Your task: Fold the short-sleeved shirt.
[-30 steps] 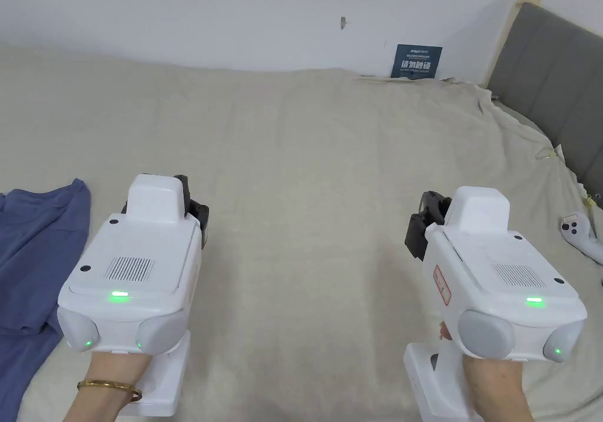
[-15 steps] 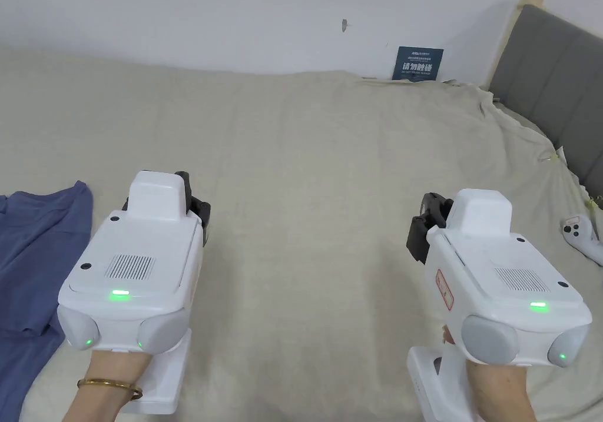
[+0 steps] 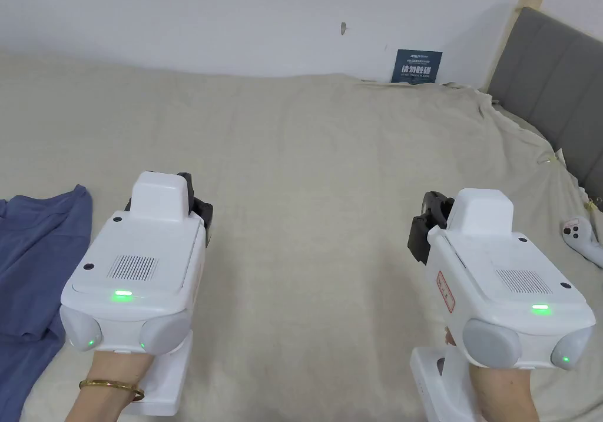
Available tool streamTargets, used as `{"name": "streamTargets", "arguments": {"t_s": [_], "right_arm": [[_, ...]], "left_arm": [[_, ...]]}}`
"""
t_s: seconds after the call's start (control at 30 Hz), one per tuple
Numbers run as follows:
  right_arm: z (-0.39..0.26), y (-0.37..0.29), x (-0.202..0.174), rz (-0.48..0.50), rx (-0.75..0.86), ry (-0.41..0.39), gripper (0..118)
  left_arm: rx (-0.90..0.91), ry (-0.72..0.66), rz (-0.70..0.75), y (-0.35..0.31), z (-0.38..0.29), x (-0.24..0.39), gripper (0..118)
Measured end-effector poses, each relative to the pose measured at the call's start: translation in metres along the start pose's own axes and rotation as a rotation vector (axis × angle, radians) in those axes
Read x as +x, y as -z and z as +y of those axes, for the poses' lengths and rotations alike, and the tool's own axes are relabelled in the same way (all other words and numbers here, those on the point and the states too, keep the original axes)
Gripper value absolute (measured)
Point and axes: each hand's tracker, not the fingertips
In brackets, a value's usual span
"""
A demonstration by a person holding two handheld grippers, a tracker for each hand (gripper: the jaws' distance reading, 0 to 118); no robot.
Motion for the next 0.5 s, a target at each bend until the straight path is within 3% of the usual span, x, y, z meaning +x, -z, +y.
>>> {"name": "streamTargets", "arguments": {"t_s": [0.5], "right_arm": [[0.0005, -0.0017, 0.0044, -0.012, 0.003, 0.001, 0]], "left_arm": [[0.01, 0.003, -0.015, 0.0001, 0.003, 0.0053, 0]]}}
